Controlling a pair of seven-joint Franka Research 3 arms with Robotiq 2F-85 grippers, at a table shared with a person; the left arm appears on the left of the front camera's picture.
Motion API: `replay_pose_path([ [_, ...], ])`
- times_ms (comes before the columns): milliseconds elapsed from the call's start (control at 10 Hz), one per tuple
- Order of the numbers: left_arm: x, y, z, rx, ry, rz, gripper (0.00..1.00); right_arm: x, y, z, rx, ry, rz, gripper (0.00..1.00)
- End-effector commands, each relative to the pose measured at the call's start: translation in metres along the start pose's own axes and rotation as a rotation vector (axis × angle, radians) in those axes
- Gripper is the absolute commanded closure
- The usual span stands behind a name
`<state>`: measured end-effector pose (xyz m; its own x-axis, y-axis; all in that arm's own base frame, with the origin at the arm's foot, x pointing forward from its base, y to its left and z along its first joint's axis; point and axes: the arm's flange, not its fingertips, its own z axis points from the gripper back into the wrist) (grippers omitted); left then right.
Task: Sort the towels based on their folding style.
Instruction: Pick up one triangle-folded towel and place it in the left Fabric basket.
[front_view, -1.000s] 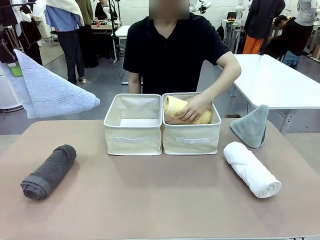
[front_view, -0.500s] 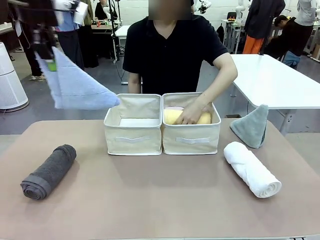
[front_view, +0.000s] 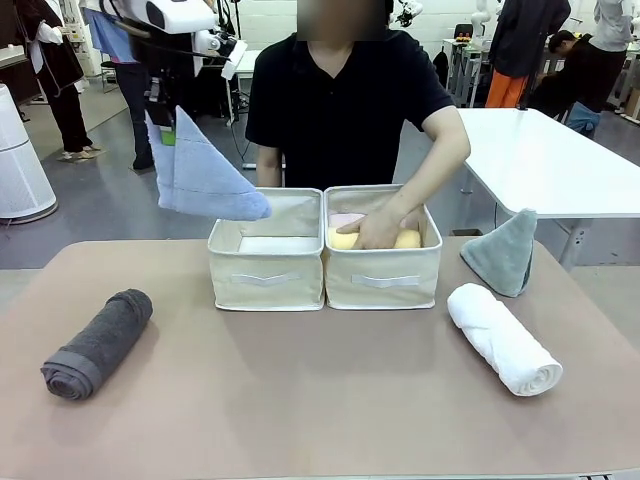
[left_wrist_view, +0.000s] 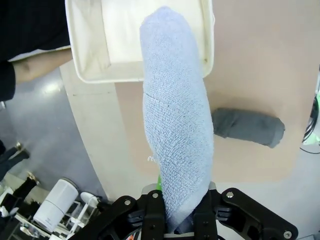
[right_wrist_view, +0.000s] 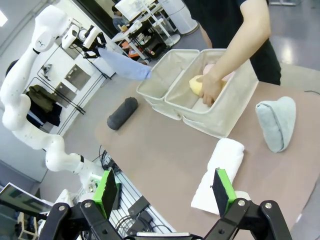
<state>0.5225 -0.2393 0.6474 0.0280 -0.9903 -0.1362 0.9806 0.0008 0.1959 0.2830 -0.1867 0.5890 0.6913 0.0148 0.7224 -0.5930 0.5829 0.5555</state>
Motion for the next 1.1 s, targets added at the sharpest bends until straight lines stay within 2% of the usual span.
replay_pose_path([
  [0, 0.011, 0.007, 0.004, 0.006, 0.003, -0.055, 0.82, -0.001, 0.000, 0.000, 0.007, 0.002, -0.002, 0.00],
  [1000, 0.081, 0.029, -0.066, -0.059, 0.033, -0.123, 0.82, -0.001, 0.000, 0.000, 0.007, 0.002, -0.002, 0.00],
])
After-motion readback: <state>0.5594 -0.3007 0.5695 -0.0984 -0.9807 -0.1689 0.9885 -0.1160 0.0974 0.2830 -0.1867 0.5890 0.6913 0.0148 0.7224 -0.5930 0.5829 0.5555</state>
